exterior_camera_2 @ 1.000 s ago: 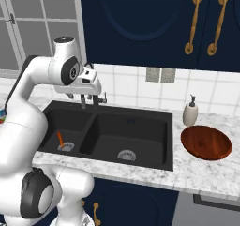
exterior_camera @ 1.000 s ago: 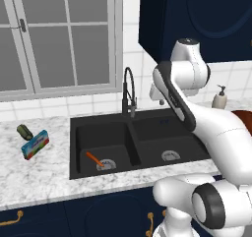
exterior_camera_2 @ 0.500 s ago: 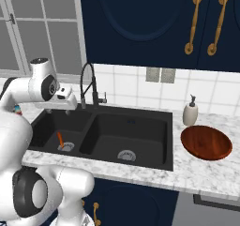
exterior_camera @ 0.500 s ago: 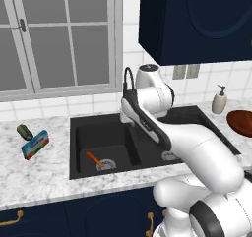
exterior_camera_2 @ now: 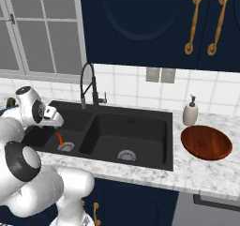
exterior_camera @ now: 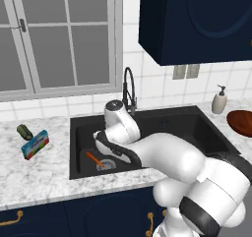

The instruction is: Pick the carrot from the sink and place it in the bowl. Then pick the bowl and place it in the microwave. Then close the microwave door and press the start button.

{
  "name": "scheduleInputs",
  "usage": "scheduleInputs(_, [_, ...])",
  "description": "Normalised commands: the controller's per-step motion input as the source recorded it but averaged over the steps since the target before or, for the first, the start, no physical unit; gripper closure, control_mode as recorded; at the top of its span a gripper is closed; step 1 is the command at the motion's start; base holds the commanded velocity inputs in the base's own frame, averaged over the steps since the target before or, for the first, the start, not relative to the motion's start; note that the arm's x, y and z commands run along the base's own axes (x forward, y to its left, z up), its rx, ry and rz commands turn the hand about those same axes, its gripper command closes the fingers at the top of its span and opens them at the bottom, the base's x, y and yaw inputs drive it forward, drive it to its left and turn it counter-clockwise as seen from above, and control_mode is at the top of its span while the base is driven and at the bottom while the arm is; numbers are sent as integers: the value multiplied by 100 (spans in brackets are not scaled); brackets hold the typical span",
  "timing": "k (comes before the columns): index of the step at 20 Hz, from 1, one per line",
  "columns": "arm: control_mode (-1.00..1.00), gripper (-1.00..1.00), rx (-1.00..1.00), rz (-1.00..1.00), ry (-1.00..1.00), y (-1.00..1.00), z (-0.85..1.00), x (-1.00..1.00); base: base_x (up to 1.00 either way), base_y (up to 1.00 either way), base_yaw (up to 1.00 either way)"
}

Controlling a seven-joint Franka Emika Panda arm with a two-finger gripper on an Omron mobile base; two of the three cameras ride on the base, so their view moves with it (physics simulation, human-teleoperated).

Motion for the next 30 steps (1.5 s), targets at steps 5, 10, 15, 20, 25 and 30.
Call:
scheduleInputs(5, [-100, -100, -2, -1, 13, 57, -74, 99, 0, 0, 0])
scheduleInputs(10, [-100, -100, -1, 0, 16, 29, -54, 76, 0, 0, 0])
scheduleInputs(15, [-100, -100, -21, 0, 16, 39, -40, 53, 0, 0, 0])
scheduleInputs(20, [-100, -100, -8, 11, 1, 15, -51, 22, 0, 0, 0])
scheduleInputs(25, [-100, -100, 0, 14, 0, 15, -46, 37, 0, 0, 0])
scheduleInputs(30, [-100, -100, 0, 4, 0, 0, -70, 28, 0, 0, 0])
